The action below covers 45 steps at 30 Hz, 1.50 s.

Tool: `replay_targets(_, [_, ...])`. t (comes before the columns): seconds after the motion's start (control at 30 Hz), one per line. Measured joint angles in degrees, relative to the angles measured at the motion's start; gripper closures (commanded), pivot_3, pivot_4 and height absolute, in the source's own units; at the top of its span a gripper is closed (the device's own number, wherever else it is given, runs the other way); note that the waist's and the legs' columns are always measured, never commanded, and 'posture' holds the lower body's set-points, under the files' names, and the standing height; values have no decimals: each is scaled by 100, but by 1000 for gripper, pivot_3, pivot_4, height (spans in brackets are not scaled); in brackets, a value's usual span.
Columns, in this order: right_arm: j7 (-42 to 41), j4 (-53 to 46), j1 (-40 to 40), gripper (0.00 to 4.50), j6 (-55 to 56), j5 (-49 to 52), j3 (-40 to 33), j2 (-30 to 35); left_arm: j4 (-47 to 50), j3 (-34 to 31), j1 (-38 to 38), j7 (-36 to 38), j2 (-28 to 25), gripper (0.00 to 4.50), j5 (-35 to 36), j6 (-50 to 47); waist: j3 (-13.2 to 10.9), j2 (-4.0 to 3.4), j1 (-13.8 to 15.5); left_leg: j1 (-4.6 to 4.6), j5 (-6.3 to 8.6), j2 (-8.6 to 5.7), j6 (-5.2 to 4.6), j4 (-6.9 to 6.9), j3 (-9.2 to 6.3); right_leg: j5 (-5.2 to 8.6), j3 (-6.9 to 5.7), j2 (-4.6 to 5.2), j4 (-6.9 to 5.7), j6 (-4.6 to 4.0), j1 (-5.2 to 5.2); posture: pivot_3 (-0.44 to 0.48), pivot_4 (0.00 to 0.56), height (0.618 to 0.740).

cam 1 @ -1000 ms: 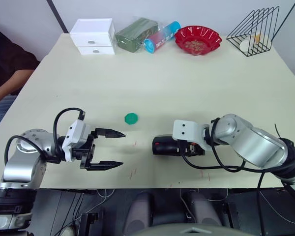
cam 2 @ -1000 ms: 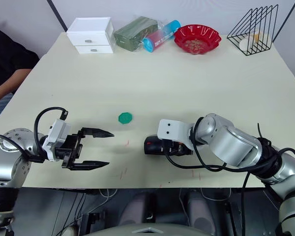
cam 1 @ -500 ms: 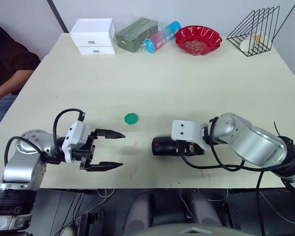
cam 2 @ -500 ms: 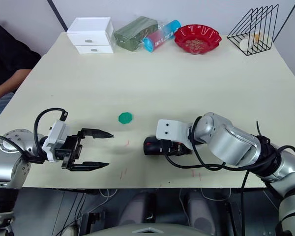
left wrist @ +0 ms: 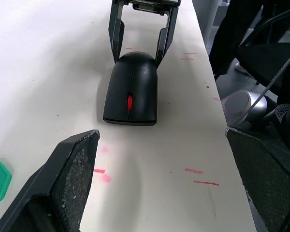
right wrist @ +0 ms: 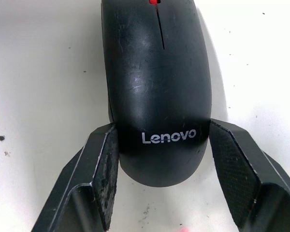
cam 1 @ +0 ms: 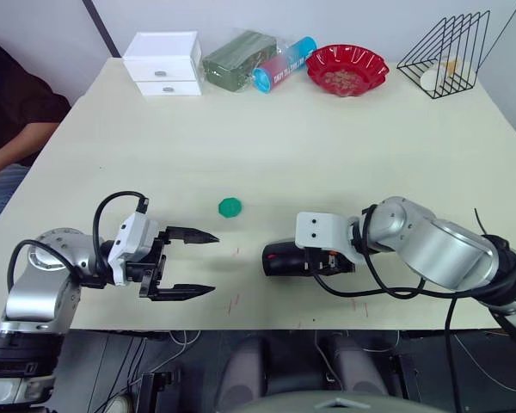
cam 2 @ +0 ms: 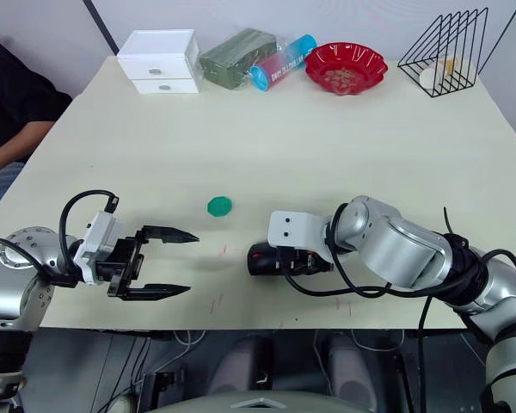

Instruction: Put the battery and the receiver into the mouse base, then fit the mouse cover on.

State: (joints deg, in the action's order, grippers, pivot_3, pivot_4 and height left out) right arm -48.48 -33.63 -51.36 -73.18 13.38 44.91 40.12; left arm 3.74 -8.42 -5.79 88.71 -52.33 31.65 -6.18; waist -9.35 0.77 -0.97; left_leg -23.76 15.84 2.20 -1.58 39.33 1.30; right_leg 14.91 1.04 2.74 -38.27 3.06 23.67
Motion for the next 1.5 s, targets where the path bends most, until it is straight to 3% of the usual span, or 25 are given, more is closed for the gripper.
replay_targets(1.5, [100, 107, 226, 1977, 388, 84, -100, 38, -40, 4, -76, 1, -3, 0, -54, 5, 0, 1, -43, 3, 0, 3, 0, -1, -1, 0, 0, -4, -1, -1, 0, 0, 150, 740])
